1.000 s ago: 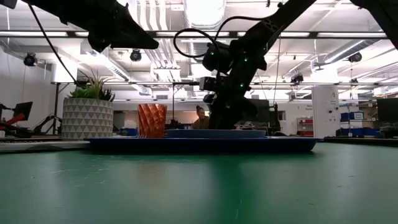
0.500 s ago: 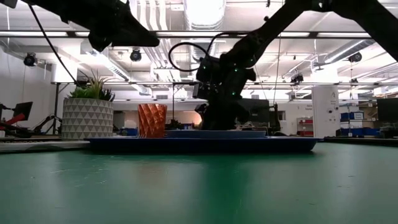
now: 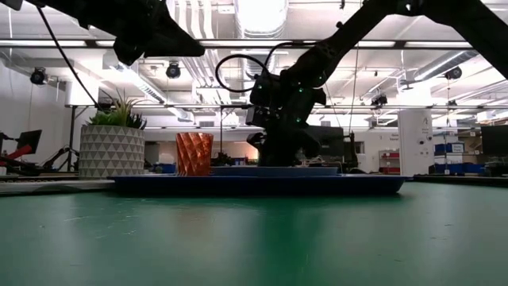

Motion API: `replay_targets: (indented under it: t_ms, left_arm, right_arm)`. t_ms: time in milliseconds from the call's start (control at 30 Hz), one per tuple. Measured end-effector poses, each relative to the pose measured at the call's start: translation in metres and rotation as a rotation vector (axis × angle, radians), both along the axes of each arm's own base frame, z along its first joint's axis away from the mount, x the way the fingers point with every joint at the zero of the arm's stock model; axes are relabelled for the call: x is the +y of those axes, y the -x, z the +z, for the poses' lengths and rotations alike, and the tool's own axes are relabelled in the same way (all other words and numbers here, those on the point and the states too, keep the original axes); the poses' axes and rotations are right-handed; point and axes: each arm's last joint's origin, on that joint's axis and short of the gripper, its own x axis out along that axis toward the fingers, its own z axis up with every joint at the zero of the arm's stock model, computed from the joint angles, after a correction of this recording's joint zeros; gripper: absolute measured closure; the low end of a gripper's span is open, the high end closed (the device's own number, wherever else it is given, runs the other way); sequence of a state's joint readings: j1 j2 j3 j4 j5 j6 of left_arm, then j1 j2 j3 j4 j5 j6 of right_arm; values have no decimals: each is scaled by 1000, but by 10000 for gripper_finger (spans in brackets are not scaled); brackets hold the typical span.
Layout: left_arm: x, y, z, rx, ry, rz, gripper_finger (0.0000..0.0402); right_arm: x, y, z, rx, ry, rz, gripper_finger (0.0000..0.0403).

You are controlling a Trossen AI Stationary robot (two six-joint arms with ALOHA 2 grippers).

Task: Pick and place plate/cup/fork/spoon on tray
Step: Put the blue spoon on the tray to the right of the orange fork

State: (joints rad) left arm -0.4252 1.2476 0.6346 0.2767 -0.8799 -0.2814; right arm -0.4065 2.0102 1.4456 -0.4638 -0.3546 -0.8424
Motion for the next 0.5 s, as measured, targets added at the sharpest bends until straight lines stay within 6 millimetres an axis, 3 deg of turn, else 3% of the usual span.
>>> replay_targets:
  t_ms: [233,500]
  left_arm:
    - [0,0,1,-8,4,0,402]
    - [0,-1,2,-20,10,0,402]
  right_arm:
    - [-2,-2,7,-12,31,10,389]
    - [0,6,61,-94,16,-76,393]
